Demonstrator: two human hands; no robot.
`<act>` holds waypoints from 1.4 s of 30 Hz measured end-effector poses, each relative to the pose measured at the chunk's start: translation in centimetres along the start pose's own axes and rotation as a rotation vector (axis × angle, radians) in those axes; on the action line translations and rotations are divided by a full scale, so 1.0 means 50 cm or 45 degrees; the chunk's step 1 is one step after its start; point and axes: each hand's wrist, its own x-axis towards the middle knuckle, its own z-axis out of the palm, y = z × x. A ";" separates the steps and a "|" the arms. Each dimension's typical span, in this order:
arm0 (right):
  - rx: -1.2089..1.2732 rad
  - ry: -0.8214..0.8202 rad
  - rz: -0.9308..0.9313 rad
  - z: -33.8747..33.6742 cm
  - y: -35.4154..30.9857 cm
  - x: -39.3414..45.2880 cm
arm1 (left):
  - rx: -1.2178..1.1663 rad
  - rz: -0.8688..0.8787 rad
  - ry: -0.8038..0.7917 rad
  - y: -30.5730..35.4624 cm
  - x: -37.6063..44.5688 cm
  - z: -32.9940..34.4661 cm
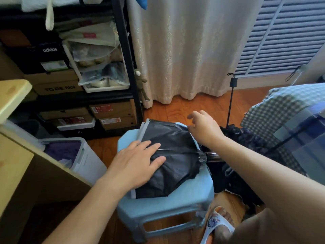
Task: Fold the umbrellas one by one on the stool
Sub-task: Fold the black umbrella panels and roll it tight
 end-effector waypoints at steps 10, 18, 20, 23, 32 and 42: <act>0.658 -0.292 0.453 -0.067 -0.031 -0.305 | -0.424 -0.236 0.251 -0.016 -0.060 -0.023; 1.202 -0.346 0.607 -0.019 -0.028 -0.346 | -0.835 -0.650 0.168 -0.045 -0.180 -0.032; 1.293 -0.347 0.625 -0.022 -0.030 -0.340 | -0.874 -0.617 0.026 -0.035 -0.182 -0.010; 1.396 -0.373 0.660 -0.021 -0.035 -0.331 | -0.951 -0.552 -0.014 -0.019 -0.179 0.016; 1.750 -0.474 0.667 -0.022 -0.051 -0.335 | -1.390 -0.284 0.609 0.013 -0.198 -0.017; 0.801 -0.005 -0.079 -0.019 -0.062 -0.336 | -1.507 -0.238 0.779 0.033 -0.175 -0.033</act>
